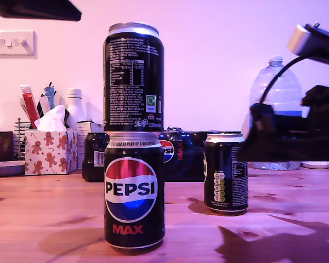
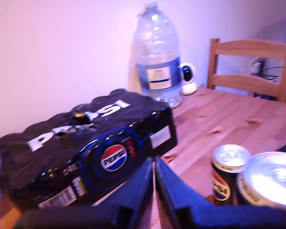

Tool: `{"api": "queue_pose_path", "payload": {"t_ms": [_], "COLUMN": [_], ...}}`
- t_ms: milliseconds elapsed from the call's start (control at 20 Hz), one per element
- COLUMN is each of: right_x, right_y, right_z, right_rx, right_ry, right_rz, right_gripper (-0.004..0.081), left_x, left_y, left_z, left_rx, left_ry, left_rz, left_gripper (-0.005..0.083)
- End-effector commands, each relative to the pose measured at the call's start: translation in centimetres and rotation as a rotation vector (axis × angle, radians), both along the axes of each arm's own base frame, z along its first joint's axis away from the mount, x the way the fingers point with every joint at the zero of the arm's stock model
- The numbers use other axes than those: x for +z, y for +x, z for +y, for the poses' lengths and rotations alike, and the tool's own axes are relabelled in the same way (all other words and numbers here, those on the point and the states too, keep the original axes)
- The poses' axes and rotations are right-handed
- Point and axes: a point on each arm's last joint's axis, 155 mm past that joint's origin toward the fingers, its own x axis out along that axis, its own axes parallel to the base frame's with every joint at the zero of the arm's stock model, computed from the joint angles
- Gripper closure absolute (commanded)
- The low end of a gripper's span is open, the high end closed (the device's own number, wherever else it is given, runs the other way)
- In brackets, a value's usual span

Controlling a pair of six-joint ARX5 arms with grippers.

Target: Stack up the Pepsi cans on top of each other

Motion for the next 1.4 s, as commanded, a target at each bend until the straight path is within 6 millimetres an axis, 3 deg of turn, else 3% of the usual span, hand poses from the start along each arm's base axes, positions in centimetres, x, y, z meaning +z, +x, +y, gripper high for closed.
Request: {"api": "queue_pose_path", "payload": {"t_ms": [0,200,550,850,1250,1350], "right_x": [-0.2,0.1,-1.0,-3.1,-3.8,-3.9], "right_y": [0.3,1.1,3.3,5.6,7.4,7.3], "right_z": [0.2,1.1,2.4,3.5,1.9,1.9], "right_rx": [0.003,0.024,0.029,0.024,-0.028,-0.028], "right_ry": [0.007,0.034,0.016,-0.009,-0.031,-0.034], "right_rz": [-0.013,-0.064,-0.074,-0.036,-0.022,-0.017], "right_gripper": [-0.0021,-0.0021,-0.0021,-0.0021,-0.0018,0.0027], "left_x": [0.3,0.3,0.3,0.2,0.1,0.1], "left_y": [0.0,0.0,0.0,0.0,-0.1,-0.1], "left_z": [-0.1,-0.1,-0.1,-0.1,-0.1,-0.1], "left_rx": [-0.002,-0.002,-0.002,-0.002,-0.002,-0.002], "left_ry": [-0.007,-0.008,-0.007,-0.007,-0.004,-0.004], "left_rz": [-0.004,-0.004,-0.004,-0.003,0.003,0.003], "left_gripper": [0.0795,0.0795,0.0795,0.0795,0.0795,0.0795]}}
